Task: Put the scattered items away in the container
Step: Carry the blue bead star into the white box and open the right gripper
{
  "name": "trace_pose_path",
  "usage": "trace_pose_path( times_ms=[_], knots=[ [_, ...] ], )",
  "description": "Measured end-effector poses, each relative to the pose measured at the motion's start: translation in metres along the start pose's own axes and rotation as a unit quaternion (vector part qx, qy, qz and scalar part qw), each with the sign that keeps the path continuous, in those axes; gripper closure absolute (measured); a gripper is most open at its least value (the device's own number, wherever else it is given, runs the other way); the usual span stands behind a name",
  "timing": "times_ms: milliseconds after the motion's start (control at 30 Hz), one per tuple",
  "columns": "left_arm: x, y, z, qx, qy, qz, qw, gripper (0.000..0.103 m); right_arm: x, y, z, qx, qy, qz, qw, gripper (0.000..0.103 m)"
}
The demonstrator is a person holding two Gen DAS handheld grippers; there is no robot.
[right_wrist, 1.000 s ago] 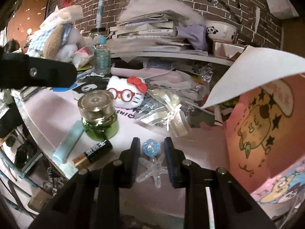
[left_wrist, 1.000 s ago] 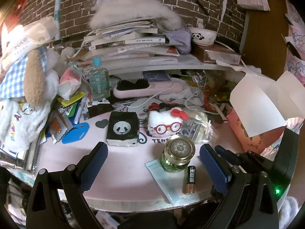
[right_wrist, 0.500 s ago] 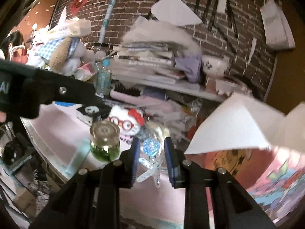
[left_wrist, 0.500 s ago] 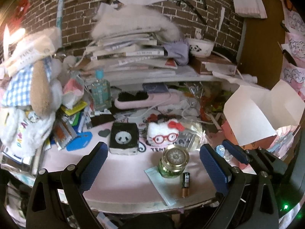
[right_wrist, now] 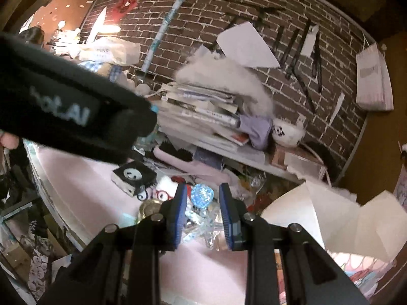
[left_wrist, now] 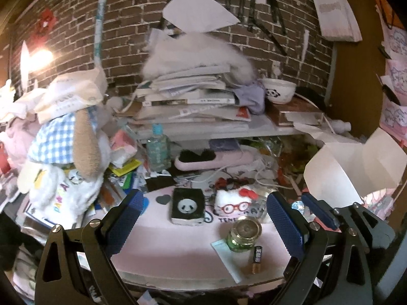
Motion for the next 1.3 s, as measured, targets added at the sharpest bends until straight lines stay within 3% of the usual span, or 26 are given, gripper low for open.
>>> trace_pose_path(
  times_ms=[167,400,733,933,1300],
  knots=[
    [-0.005,-0.008,-0.006,0.009,0.004,-0.008,0.9999,0.006,0.006,-0.012,-0.002,0.009,0.024,-0.019,0.999,0.080],
    [0.006,-0.014,-0.007,0.017,0.014,-0.001,0.9998,0.006,0.060,-0.017,-0.012,0.001,0.098,-0.003,0.995,0.080],
    [0.016,-0.007,0.004,0.005,0.021,0.007,0.9997,0.006,0.159,0.023,0.002,-0.110,0.175,0.041,0.977,0.080],
    [0.022,-0.003,0.009,-0.002,0.030,0.009,0.9995,0.006,0.186,0.061,0.024,-0.189,0.144,0.090,0.967,0.080],
    [0.026,0.002,0.014,-0.010,0.031,0.017,0.9993,0.006,0.186,0.098,0.058,-0.263,0.065,0.137,0.953,0.080]
  ],
)
Point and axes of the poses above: each gripper's, at about its wrist camera, not at the fingertips, and z roughly the way its jaws point, x to its right, y to its underside, the point moved 8 cm from there along z, roughly the way its jaws point, and after that the axes turned 11 degrees about -z, right-handed, at the moved point
